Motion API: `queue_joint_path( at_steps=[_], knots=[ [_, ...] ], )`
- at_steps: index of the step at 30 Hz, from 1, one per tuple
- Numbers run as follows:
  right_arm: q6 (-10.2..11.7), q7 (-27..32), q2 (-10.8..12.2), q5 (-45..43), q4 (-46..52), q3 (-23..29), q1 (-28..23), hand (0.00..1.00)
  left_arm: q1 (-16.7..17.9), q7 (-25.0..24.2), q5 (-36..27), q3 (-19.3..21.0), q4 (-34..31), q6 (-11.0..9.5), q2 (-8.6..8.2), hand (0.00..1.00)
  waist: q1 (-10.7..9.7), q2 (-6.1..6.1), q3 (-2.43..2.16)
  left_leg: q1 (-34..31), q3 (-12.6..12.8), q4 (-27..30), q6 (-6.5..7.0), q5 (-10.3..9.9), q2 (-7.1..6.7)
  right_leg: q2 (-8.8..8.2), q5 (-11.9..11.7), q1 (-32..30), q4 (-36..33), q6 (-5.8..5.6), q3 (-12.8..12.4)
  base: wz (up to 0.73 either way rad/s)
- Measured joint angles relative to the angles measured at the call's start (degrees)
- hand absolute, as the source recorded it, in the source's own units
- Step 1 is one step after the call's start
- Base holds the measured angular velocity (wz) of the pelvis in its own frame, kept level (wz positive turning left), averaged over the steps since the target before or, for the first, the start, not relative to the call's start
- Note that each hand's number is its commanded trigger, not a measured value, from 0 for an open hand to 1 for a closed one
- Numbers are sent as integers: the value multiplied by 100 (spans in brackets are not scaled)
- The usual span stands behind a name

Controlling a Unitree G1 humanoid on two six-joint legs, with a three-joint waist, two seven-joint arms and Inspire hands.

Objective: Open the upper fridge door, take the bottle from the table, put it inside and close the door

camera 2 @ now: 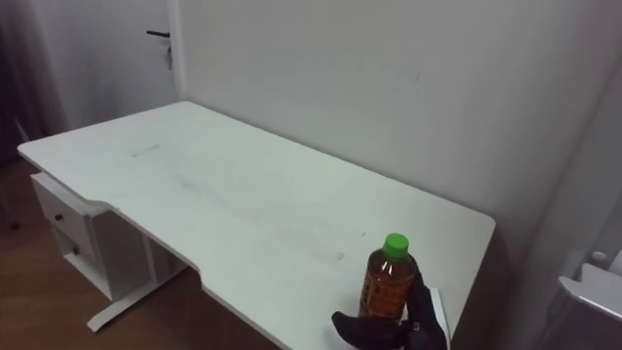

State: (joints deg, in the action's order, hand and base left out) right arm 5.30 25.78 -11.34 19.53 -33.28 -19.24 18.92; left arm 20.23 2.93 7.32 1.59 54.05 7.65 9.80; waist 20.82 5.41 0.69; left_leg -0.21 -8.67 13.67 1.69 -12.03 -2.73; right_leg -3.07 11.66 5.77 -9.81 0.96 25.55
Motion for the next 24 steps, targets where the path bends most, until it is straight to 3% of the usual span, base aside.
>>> queue_joint_path(
  at_steps=[8, 16, 24],
  knots=[
    [0, 194, -1, 4, -44, -32, 8, 0, 3, 25, -7, -7, -127, -9, 35, 0, -11, 82, 7, -115, 17, 14, 6, 4, -2, -17, 6, -68, -5, -15, 110, 6],
    [0, 329, -18, 348, -112, -13, 25, 0, 62, 36, -53, -94, -129, -29, 39, 0, -7, 106, 42, -317, 33, 120, 6, 3, 0, -41, 3, -241, -109, -15, 156, 2],
    [133, 547, 4, 837, -293, 62, 240, 0, 57, 49, -212, -127, -123, -104, 46, 0, -14, 28, 97, -540, -12, 299, 13, 6, -13, -66, -16, -393, -195, 4, 219, 3]
  ],
)
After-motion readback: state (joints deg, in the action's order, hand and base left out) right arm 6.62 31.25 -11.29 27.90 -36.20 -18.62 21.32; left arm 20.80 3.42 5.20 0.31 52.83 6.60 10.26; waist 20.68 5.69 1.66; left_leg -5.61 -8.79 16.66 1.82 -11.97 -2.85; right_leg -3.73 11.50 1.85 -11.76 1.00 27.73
